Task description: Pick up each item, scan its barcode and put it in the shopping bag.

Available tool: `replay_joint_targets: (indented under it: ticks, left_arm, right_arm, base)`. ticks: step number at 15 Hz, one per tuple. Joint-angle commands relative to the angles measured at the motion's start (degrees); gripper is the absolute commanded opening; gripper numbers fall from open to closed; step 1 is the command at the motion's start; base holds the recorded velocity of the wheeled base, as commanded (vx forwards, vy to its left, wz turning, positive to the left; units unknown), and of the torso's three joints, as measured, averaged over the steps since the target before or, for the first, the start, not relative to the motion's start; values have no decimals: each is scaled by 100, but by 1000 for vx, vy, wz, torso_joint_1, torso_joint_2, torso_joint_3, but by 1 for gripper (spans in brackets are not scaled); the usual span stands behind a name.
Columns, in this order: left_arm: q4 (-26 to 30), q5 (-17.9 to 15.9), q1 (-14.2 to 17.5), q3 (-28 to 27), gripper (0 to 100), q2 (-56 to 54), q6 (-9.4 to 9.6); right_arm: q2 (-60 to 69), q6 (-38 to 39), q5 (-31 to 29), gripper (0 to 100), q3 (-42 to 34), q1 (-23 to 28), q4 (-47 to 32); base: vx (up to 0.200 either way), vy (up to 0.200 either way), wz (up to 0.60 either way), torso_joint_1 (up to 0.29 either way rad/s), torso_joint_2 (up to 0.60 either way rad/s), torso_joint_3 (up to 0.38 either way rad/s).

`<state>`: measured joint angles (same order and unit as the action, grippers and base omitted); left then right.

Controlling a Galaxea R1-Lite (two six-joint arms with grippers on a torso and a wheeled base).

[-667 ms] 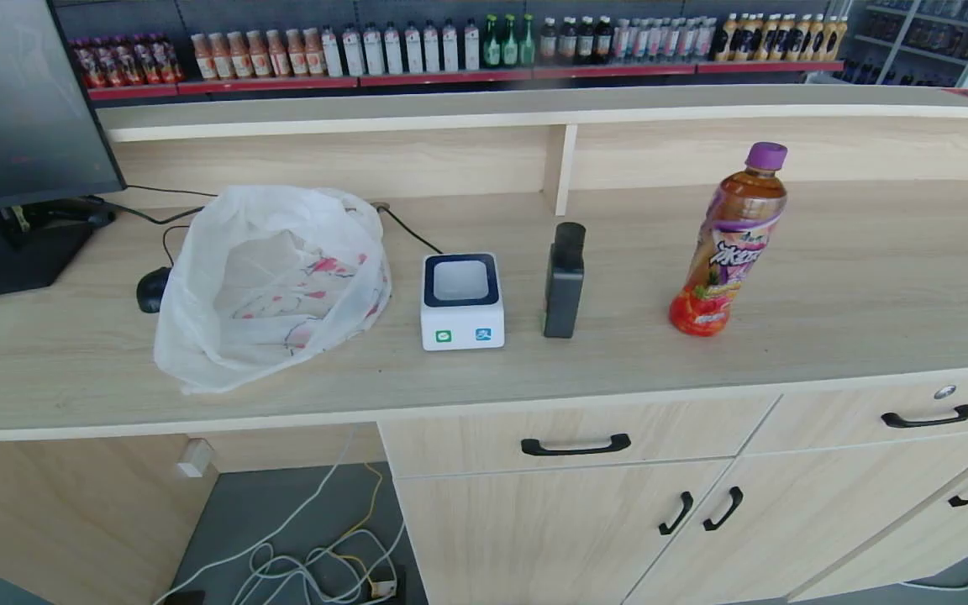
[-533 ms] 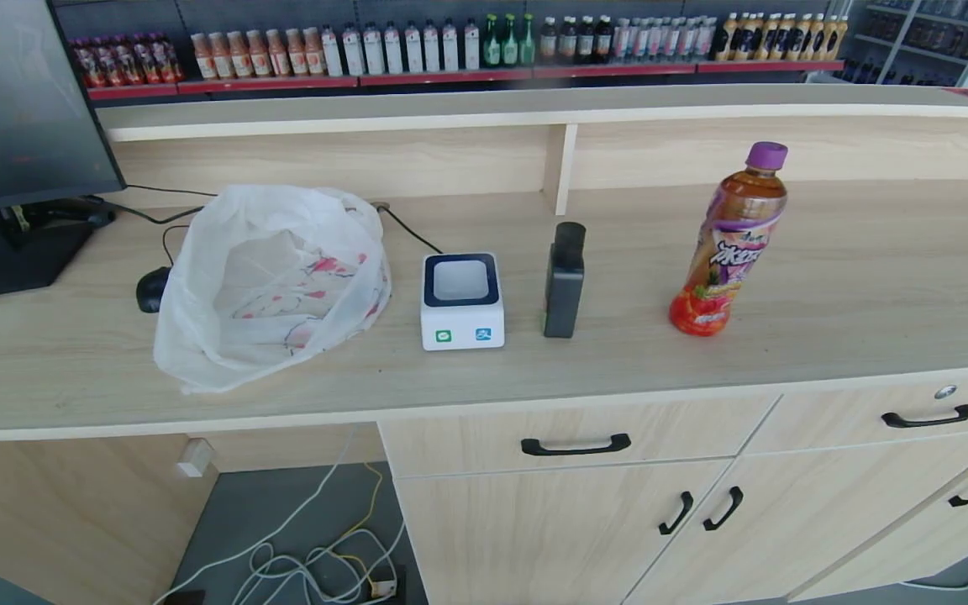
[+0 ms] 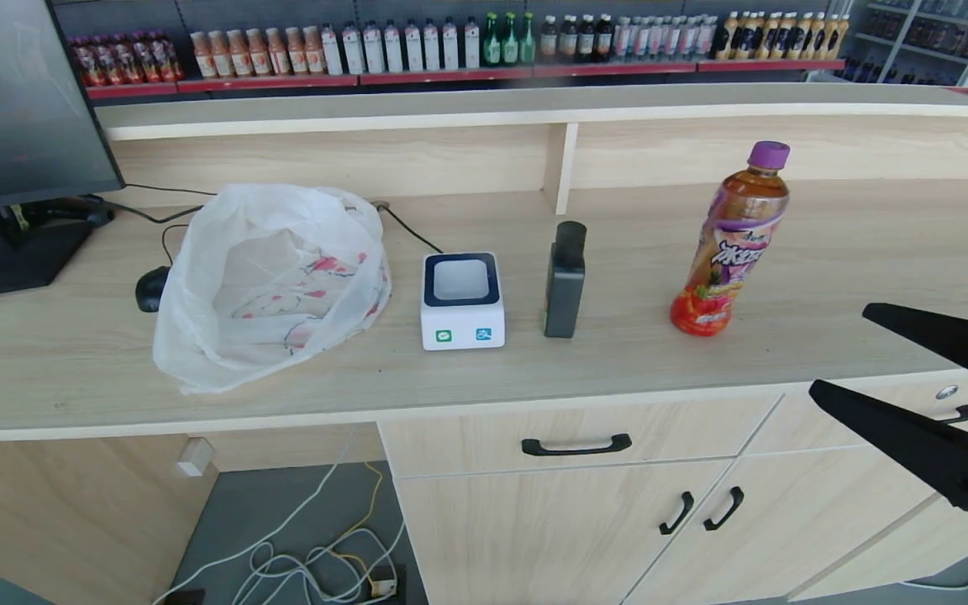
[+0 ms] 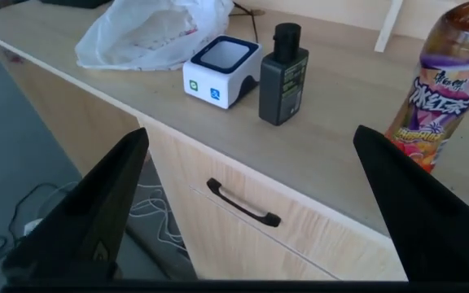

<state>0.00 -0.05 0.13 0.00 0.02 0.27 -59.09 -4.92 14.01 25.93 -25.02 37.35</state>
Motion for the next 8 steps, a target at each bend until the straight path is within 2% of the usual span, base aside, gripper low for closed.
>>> replay_joint_targets:
  ticks: [1, 3, 4, 5, 6, 7, 8]
  left_arm:
    - [0, 5, 4, 0, 100, -2, 0]
    - [0, 5, 4, 0, 100, -2, 0]
    - [0, -4, 4, 0, 100, -2, 8]
    - [0, 5, 4, 0, 100, -2, 0]
    - [0, -4, 4, 0, 100, -2, 8]
    - [0, -4, 4, 0, 100, -2, 0]
    - [0, 5, 4, 0, 100, -2, 0]
  right_arm:
    - [-261, -70, -12, 100, 105, -12, 0]
    - [-331, -448, -610, 100, 26, -170, 0]
    - [-358, -466, -935, 100, 26, -513, -9]
    - [-393, -474, -1119, 100, 44, -645, -9]
    - [-595, -457, -1867, 100, 176, -1216, 9]
    - [-692, -466, -2306, 100, 246, -1454, 9]
    - [-771, -466, -2491, 100, 290, -1541, 9]
  base:
    - [0, 0, 0, 0, 0, 0]
    - [0, 0, 0, 0, 0, 0]
    - [0, 0, 0, 0, 0, 0]
    - [0, 0, 0, 0, 0, 0]
    - [0, 0, 0, 0, 0, 0]
    - [0, 0, 0, 0, 0, 0]
    - [0, 0, 0, 0, 0, 0]
